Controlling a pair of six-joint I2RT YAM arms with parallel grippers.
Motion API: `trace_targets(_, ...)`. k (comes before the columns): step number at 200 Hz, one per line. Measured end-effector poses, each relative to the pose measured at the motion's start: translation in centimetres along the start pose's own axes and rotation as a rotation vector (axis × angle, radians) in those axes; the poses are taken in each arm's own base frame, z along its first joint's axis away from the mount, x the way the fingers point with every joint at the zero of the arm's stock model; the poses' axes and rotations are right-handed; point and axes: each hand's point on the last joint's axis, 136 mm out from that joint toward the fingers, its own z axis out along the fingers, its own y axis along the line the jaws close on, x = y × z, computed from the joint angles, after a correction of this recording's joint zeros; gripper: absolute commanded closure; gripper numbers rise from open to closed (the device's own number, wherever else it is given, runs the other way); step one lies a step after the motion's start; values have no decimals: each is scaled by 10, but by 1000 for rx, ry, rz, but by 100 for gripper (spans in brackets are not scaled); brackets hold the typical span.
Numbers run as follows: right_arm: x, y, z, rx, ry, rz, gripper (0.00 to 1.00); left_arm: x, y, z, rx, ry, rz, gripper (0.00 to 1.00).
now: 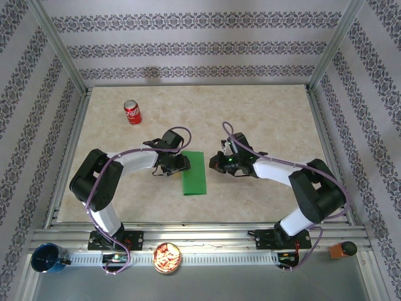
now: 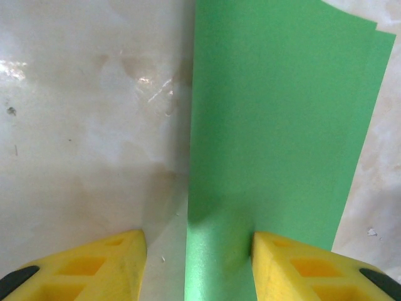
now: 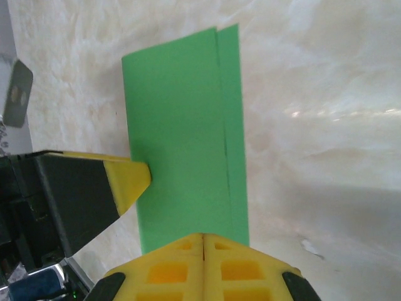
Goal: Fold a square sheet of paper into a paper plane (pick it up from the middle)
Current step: Hold the square sheet of paper at the center of the table.
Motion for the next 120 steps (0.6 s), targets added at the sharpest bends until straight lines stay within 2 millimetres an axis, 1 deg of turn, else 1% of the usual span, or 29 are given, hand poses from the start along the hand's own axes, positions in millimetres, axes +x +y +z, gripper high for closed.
trace_targets(22,10,3,15,5,47,-12,95,0,-1,1,-1,4,1,51)
trace_targets(47,15,-2,29,24,84,-6,95,0,-1,0,-3,4,8,51)
trace_targets(73,16,-4,37,30,112,5,96,0,-1,1,-3,6,7,51)
trace_targets(109,13,2,44,28,128,-1,95,0,-1,1,-4,7,7,51)
trace_targets(120,14,-1,48,33,142,2,96,0,-2,1,-3,7,7,51)
